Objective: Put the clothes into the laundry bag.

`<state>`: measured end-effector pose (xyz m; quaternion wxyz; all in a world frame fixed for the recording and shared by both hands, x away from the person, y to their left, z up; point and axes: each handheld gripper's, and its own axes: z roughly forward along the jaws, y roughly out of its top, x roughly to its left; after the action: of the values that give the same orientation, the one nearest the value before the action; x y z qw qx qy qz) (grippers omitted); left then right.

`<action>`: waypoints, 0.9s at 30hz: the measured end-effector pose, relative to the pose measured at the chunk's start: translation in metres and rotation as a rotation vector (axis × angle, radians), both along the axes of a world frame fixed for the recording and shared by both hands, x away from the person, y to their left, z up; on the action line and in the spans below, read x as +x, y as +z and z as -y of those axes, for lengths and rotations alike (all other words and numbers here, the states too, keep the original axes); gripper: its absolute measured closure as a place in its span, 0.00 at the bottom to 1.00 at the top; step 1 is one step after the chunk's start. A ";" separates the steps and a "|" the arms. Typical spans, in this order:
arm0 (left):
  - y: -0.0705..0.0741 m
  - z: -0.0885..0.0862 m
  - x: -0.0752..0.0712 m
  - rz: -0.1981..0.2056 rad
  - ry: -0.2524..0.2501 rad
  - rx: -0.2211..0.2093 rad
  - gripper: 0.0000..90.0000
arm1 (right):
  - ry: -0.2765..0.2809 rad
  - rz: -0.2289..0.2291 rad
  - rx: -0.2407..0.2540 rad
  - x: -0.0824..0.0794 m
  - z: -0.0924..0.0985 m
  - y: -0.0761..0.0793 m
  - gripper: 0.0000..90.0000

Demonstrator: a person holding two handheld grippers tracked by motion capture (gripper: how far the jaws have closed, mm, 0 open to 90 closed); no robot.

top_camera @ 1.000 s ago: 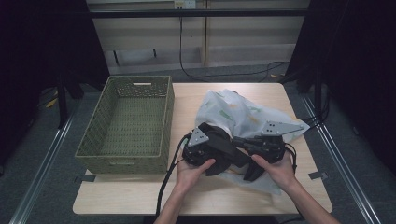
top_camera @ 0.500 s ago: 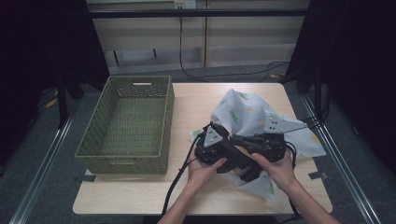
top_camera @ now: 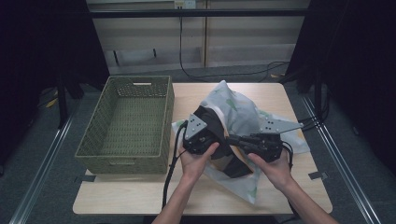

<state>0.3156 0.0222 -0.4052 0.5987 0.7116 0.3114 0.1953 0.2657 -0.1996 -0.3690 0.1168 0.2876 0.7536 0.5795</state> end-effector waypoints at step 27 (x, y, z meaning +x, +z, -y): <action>-0.045 0.000 0.017 -0.106 -0.037 0.066 0.76 | -0.184 -0.120 -0.272 -0.035 0.053 -0.073 0.53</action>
<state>0.3324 0.0224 -0.4498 0.5611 0.7460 0.3230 0.1563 0.2304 -0.2530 -0.4416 0.1620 0.3709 0.8012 0.4408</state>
